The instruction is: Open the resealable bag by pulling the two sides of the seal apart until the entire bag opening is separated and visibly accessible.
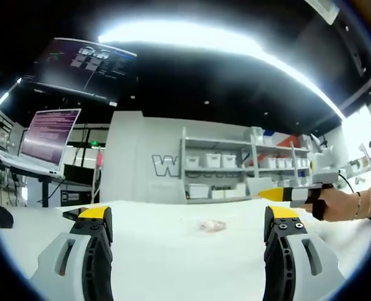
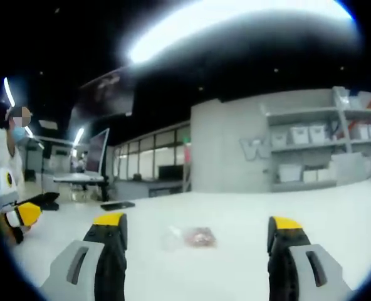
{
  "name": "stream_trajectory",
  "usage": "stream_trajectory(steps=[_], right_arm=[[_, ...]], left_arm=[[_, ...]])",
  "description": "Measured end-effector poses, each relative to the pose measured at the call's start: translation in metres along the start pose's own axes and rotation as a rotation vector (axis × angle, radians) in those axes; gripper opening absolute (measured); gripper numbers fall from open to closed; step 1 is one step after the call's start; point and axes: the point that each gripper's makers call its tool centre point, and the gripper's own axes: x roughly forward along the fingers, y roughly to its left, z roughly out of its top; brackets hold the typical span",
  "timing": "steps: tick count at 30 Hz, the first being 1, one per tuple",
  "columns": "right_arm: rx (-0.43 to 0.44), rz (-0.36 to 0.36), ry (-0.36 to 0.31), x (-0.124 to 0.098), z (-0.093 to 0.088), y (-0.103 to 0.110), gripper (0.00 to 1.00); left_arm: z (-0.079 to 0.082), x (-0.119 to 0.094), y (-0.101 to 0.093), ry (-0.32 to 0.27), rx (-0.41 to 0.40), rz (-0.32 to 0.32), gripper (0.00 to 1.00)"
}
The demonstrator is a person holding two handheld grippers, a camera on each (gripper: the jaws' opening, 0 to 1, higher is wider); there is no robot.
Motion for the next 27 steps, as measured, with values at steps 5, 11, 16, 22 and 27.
stream_trajectory(steps=[5, 11, 16, 22, 27], right_arm=[[-0.004, 0.006, -0.001, -0.003, 0.0, 0.001, 0.94], [-0.005, 0.008, -0.006, -0.008, 0.003, 0.002, 0.94], [-0.004, 0.007, -0.009, -0.014, 0.005, 0.001, 0.93], [-0.004, 0.007, -0.016, -0.023, 0.008, 0.001, 0.93], [-0.004, 0.0, -0.023, -0.03, 0.01, -0.001, 0.93]], left_arm=[[-0.003, -0.001, -0.005, 0.029, -0.015, 0.005, 1.0], [-0.005, -0.002, -0.018, 0.058, -0.019, -0.011, 1.0], [0.003, -0.004, -0.019, 0.055, 0.007, -0.014, 1.0], [0.015, -0.004, -0.013, 0.039, 0.016, -0.002, 1.0], [0.016, -0.005, -0.009, 0.038, 0.015, 0.005, 1.0]])
